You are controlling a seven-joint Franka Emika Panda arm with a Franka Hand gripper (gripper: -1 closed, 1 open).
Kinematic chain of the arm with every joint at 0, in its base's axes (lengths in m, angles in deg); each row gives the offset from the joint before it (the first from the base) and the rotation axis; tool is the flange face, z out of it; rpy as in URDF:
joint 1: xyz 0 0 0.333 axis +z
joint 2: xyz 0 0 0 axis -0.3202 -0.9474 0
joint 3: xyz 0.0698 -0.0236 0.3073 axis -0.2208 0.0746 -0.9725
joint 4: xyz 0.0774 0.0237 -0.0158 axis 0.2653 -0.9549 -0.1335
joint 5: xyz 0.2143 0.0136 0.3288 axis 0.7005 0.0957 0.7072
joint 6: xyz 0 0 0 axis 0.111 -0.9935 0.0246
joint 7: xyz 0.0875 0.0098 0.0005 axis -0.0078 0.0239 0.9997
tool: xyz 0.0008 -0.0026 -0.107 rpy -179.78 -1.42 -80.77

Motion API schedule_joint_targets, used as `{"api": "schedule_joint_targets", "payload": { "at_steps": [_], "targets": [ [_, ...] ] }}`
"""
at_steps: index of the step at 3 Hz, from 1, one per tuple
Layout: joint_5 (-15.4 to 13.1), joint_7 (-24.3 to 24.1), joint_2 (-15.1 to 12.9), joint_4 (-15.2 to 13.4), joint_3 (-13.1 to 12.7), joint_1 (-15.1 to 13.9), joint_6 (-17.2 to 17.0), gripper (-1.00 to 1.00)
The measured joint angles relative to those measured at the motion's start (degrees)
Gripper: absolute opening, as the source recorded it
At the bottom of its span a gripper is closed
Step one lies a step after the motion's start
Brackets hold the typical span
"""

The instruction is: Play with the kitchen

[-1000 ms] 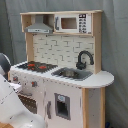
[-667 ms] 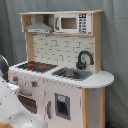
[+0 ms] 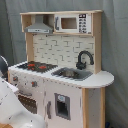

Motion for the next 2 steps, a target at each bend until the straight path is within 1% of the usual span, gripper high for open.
{"api": "schedule_joint_targets", "payload": {
  "at_steps": [1, 2],
  "targets": [
    [0.0, -6.0, 0.5, 0.0, 0.0, -0.4, -0.4, 1.00],
    [0.0, -12.5, 1.7, -0.1, 0.0, -1.1, -0.4, 1.00]
  ]
}}
